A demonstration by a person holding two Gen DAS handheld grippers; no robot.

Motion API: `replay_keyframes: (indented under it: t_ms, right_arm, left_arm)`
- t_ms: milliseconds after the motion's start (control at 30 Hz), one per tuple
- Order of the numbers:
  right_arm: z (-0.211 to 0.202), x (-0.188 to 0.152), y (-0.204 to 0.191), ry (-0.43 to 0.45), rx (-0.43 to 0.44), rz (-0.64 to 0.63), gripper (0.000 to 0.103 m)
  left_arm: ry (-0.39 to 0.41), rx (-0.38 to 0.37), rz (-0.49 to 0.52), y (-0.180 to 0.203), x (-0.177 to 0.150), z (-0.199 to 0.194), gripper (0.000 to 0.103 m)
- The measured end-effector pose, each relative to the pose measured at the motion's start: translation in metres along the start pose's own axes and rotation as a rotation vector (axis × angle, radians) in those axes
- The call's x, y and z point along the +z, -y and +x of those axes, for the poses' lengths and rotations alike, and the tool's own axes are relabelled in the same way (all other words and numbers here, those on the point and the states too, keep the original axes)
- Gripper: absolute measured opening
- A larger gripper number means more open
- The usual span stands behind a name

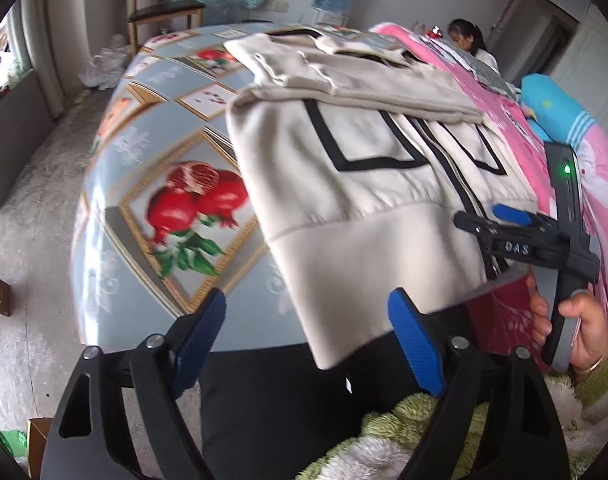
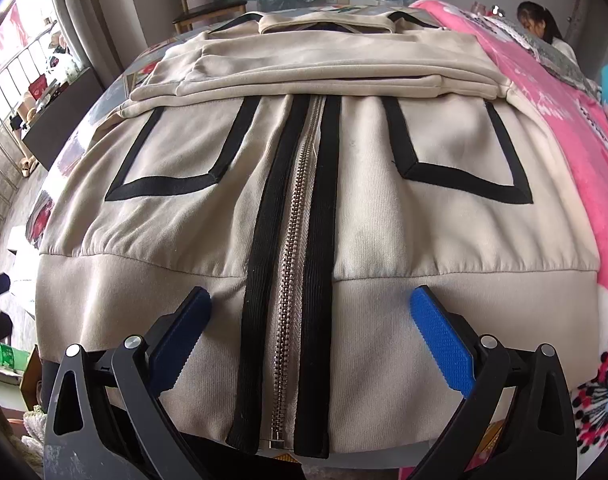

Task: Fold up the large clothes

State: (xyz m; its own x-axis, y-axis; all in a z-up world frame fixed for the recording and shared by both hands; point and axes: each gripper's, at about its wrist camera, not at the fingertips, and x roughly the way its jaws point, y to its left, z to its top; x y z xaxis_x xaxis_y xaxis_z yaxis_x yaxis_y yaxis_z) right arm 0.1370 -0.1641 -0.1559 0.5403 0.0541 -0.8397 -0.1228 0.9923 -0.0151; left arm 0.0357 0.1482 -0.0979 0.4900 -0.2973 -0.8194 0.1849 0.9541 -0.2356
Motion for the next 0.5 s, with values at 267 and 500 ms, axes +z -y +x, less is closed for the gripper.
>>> replay_keyframes:
  t_ms: [267,500]
  right_arm:
    - [0.0,0.0,-0.001,-0.002,-0.002,0.005,0.097]
    - [0.0,-0.002,-0.001,0.012,-0.004,0.006,0.097]
  left_arm:
    - [-0.13,-0.085,-0.05,0.007,-0.005,0.028,0.051]
    - [-0.21,-0.105,-0.084,0.006,-0.015,0.035,0.048]
